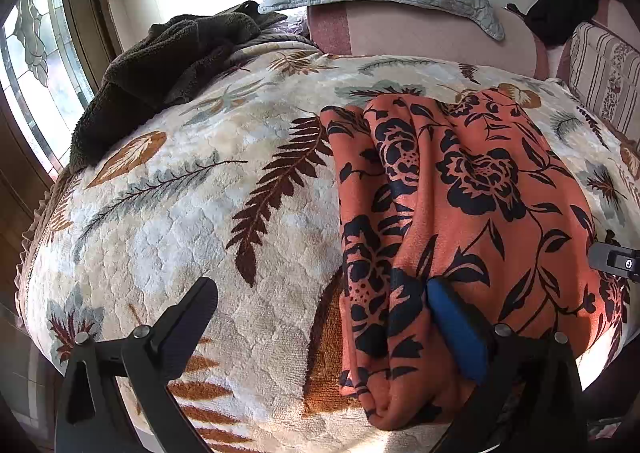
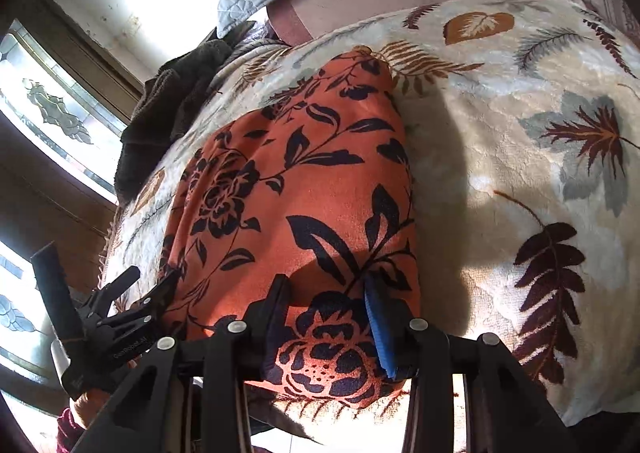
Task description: Fold small clothes
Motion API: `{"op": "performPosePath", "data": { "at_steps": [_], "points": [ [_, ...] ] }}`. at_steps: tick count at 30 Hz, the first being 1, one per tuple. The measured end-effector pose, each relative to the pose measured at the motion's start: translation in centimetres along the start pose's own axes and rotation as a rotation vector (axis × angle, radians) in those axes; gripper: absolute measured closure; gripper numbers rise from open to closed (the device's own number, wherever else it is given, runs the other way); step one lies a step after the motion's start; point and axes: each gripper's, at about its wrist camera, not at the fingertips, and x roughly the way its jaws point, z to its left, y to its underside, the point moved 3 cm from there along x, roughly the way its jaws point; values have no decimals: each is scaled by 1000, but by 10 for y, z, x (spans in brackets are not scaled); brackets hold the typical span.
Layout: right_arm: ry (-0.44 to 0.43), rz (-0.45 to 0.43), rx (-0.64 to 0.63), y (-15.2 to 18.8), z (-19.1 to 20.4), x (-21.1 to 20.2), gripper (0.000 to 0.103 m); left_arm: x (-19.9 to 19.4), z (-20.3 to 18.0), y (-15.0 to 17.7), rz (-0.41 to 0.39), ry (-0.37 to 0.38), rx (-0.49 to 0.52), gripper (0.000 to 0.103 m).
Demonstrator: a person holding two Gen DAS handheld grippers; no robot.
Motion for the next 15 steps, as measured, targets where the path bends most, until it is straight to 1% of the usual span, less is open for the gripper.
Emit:
{"op": "performPosePath", "data": {
  "at_steps": [3, 5, 8, 10, 11, 12, 13, 14, 15],
  "points": [
    [-9, 14, 0, -1, -2, -2, 60, 0, 3, -3, 9, 17, -11, 0],
    [-15, 12, 0, 0, -3, -2, 60, -6, 8, -8, -4, 38, -36, 0],
    [-17, -6, -23, 4, -4, -2, 60, -23, 21, -12, -80, 74, -111, 0],
    [-14, -23, -45, 7, -2, -2, 60, -27, 26, -14, -108, 75, -140, 0],
    [-12, -31, -54, 8, -1, -2, 60, -22, 25, -13, -90, 64, -131, 0],
    [-13, -44, -61, 10, -1, -2, 60, -11, 22, -11, -38, 41, -107, 0],
    [-14, -57, -66, 12, -1, -2, 60, 5, 17, -6, 37, 28, -79, 0],
    [-16, -70, -76, 13, -1, -2, 60, 16, 14, -1, 89, 33, -75, 0],
    [-14, -79, -92, 15, 0, -2, 60, 18, 17, 0, 88, 47, -106, 0]
  ]
}}
